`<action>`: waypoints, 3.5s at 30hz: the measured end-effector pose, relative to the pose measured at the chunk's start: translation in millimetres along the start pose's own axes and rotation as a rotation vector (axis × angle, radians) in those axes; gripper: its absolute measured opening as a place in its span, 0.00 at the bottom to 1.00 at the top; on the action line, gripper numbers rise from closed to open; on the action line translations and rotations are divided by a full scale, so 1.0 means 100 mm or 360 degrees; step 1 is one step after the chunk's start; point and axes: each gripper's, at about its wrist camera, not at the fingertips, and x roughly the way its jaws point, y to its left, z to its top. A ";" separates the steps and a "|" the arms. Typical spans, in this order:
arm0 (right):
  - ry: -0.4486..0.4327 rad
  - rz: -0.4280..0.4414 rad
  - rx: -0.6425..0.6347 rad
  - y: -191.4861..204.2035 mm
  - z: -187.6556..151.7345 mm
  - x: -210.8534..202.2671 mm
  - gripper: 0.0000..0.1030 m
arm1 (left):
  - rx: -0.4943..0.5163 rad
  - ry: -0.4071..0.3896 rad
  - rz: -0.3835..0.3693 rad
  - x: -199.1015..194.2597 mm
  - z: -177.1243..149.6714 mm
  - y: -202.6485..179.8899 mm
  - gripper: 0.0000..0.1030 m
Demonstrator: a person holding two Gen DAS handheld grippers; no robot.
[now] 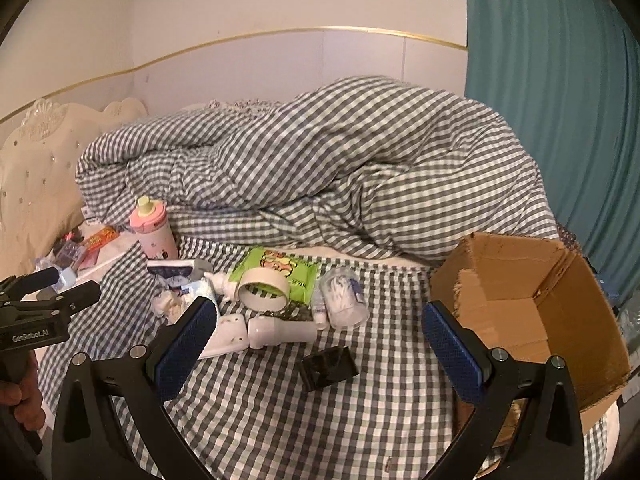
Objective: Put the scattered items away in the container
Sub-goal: 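Move both tools back toward the black case and white plate, then grasp the white plastic plate with the left tool while the right tool grasps the black case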
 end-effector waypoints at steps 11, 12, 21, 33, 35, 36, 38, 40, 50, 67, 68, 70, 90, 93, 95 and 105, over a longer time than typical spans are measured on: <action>0.0141 0.0010 0.0007 0.01 -0.19 0.48 1.00 | 0.0135 0.0224 -0.0030 0.68 -0.36 0.00 1.00; 0.0154 0.0009 0.0009 0.01 -0.21 0.52 1.00 | 0.0150 0.0237 -0.0040 0.74 -0.38 -0.02 1.00; 0.0254 -0.0012 0.0034 -0.16 -0.38 0.84 1.00 | 0.0206 0.0287 -0.0186 1.21 -0.48 -0.32 1.00; 0.0370 -0.0031 0.0102 -0.41 -0.59 1.14 1.00 | 0.0404 0.0370 -0.0576 1.78 -0.52 -0.59 1.00; 0.0379 -0.0032 0.0098 -0.41 -0.61 1.16 1.00 | 0.0506 0.0375 -0.0625 1.85 -0.52 -0.61 1.00; 0.0381 -0.0034 0.0095 -0.42 -0.62 1.17 1.00 | 0.0578 0.0370 -0.0637 1.88 -0.52 -0.63 1.00; 0.0388 -0.0036 0.0092 -0.43 -0.64 1.20 1.00 | 0.0725 0.0387 -0.0670 1.94 -0.51 -0.65 1.00; 0.0410 -0.0036 0.0096 -0.44 -0.67 1.25 1.00 | 0.0847 0.0421 -0.0737 2.02 -0.50 -0.67 1.00; 0.0482 -0.0022 0.0075 -0.37 -0.78 1.42 1.00 | 0.1112 0.0417 -0.0977 2.09 -0.56 -0.75 0.72; 0.0562 0.0009 0.0005 -0.28 -0.95 1.78 1.00 | 0.0743 0.0275 -0.0731 1.58 -0.70 -0.61 0.66; 0.0565 0.0018 -0.0016 -0.26 -0.96 1.81 1.00 | 0.0701 0.0268 -0.0701 1.54 -0.69 -0.58 0.65; 0.0576 0.0020 -0.0078 -0.22 -0.99 1.89 1.00 | 0.0626 0.0254 -0.0633 1.48 -0.68 -0.54 0.65; 0.0623 0.0085 -0.0153 -0.18 -1.06 2.02 0.76 | -0.0003 0.0124 -0.0069 0.98 -0.47 0.04 0.65; 0.0585 0.0091 -0.0140 -0.18 -1.01 1.88 0.76 | 0.0014 0.0102 -0.0069 0.90 -0.45 -0.03 0.65; 0.0541 0.0094 -0.0133 -0.18 -0.95 1.76 0.76 | 0.0027 0.0092 -0.0069 0.85 -0.43 -0.07 0.65; 0.0286 0.0107 -0.0107 -0.24 -0.59 0.88 0.76 | 0.0054 -0.0015 -0.0074 0.42 -0.28 -0.29 0.65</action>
